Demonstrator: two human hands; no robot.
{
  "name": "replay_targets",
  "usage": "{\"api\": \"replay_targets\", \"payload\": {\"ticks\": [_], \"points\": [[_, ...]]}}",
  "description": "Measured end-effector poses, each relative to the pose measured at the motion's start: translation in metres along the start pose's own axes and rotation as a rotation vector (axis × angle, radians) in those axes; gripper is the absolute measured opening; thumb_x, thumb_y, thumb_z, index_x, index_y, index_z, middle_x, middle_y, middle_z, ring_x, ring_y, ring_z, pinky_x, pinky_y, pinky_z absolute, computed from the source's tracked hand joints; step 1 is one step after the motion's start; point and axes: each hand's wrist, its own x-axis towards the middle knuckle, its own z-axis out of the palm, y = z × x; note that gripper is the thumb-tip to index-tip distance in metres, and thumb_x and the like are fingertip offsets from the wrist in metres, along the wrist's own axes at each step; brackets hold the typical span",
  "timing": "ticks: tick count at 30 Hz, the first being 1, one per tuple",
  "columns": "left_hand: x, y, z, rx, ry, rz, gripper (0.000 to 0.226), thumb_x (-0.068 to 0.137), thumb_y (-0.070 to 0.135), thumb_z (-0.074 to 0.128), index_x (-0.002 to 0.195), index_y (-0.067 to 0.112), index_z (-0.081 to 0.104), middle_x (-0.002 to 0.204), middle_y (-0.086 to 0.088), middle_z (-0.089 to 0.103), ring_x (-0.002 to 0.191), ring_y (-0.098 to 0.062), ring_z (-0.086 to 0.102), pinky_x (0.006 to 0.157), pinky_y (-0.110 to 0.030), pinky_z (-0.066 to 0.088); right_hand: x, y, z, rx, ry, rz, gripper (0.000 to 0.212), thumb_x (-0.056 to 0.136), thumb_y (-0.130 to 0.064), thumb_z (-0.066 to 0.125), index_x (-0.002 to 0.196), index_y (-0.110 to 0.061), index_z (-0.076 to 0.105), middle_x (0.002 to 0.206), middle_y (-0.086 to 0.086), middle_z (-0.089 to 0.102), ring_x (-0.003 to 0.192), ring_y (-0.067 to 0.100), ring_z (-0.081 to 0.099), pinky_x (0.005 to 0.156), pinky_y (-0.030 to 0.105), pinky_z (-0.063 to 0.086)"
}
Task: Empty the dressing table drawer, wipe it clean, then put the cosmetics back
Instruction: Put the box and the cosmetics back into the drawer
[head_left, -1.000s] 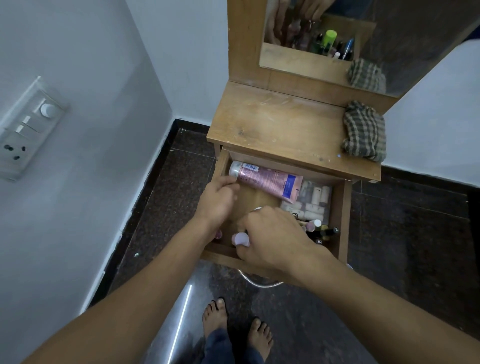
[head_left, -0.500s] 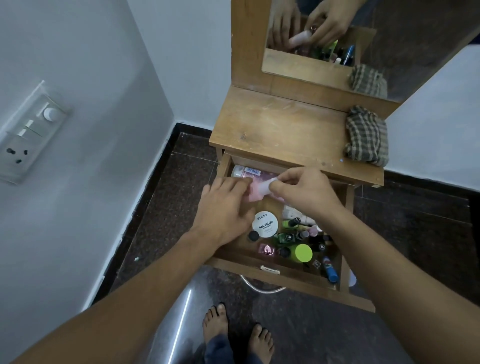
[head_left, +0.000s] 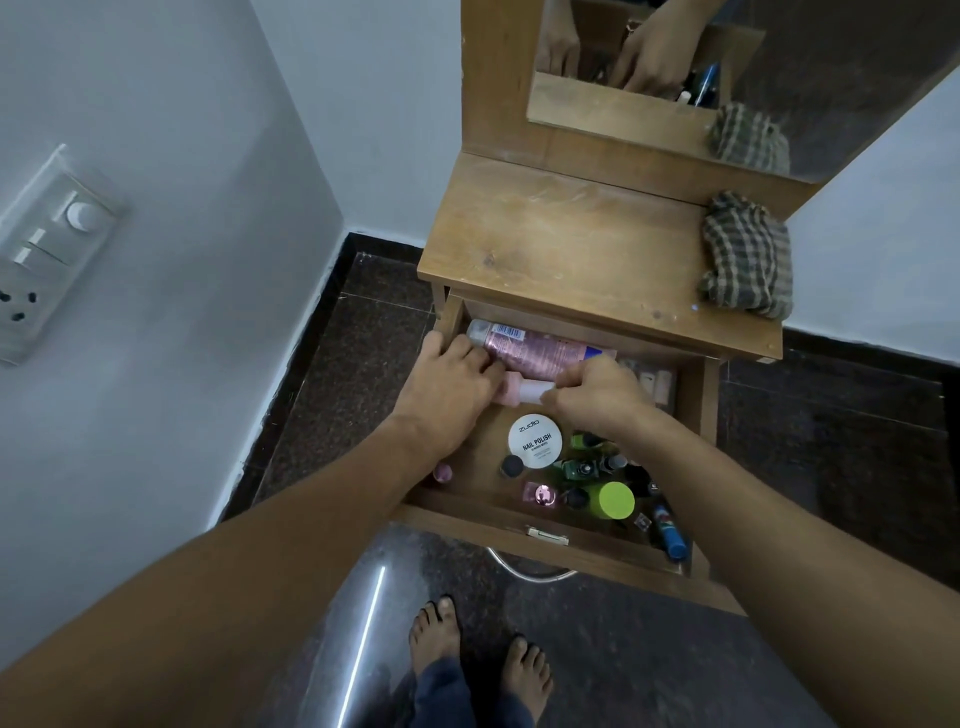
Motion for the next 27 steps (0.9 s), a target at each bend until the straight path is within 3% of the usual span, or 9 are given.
{"api": "replay_targets", "payload": {"ticks": [6,13,16,18,20,24,27], "points": [[0.001,-0.003,0.004,-0.036,0.019,0.014,0.030,0.100,0.036,0.054,0.127,0.026,0.063,0.123,0.003,0.067,0.120,-0.023,0.051,0.098,-0.044,0.022,0.007,0.004,-0.002,-0.150,0.002,-0.034,0.013,0.086,-0.030,0.070,0.093,-0.021,0.078,0.095,0.004,0.071,0.086,0.019,0.067,0.076,0.034,0.059],[0.002,-0.009,0.009,-0.096,0.066,0.048,0.022,0.094,0.036,0.062,0.113,0.028,0.070,0.111,0.005,0.073,0.112,-0.021,0.057,0.096,-0.046,0.032,0.007,0.003,-0.014,-0.169,0.037,-0.049,0.014,0.083,-0.032,0.072,0.091,-0.024,0.079,0.094,0.000,0.075,0.093,0.020,0.068,0.085,0.037,0.058],[0.000,-0.009,0.011,-0.122,0.109,0.030,0.023,0.092,0.035,0.066,0.112,0.025,0.072,0.109,0.003,0.074,0.108,-0.023,0.059,0.092,-0.045,0.034,0.002,0.006,-0.023,-0.092,0.108,-0.071,0.005,0.083,-0.032,0.072,0.080,-0.031,0.076,0.097,-0.002,0.075,0.098,0.021,0.068,0.089,0.039,0.057],[-0.005,-0.007,0.009,-0.172,0.191,-0.007,0.024,0.091,0.033,0.069,0.113,0.023,0.073,0.108,0.002,0.074,0.105,-0.025,0.061,0.089,-0.044,0.033,-0.003,0.008,-0.026,-0.046,0.147,-0.116,0.015,0.086,-0.028,0.071,0.072,-0.034,0.069,0.094,-0.005,0.075,0.097,0.017,0.069,0.089,0.040,0.058],[-0.011,-0.002,0.004,-0.231,0.266,-0.046,0.024,0.094,0.035,0.064,0.114,0.023,0.072,0.107,0.003,0.073,0.103,-0.025,0.061,0.086,-0.043,0.033,-0.010,0.009,-0.027,-0.027,0.185,-0.164,0.016,0.089,-0.025,0.069,0.075,-0.033,0.069,0.090,-0.007,0.074,0.094,0.016,0.069,0.087,0.038,0.058],[-0.020,0.020,-0.017,-0.321,0.267,-0.142,0.026,0.099,0.039,0.048,0.106,0.026,0.070,0.104,0.006,0.070,0.101,-0.021,0.057,0.087,-0.043,0.035,-0.023,0.006,-0.028,0.034,0.281,-0.214,0.013,0.091,-0.024,0.066,0.091,-0.028,0.078,0.088,-0.007,0.075,0.093,0.017,0.070,0.084,0.038,0.058],[-0.024,0.039,-0.034,-0.390,0.277,-0.237,0.023,0.099,0.037,0.050,0.101,0.026,0.070,0.100,0.006,0.070,0.098,-0.021,0.056,0.085,-0.043,0.035,-0.035,0.005,-0.031,0.134,0.372,-0.221,0.015,0.091,-0.025,0.064,0.092,-0.028,0.079,0.082,-0.012,0.074,0.087,0.012,0.069,0.082,0.035,0.058]]}}
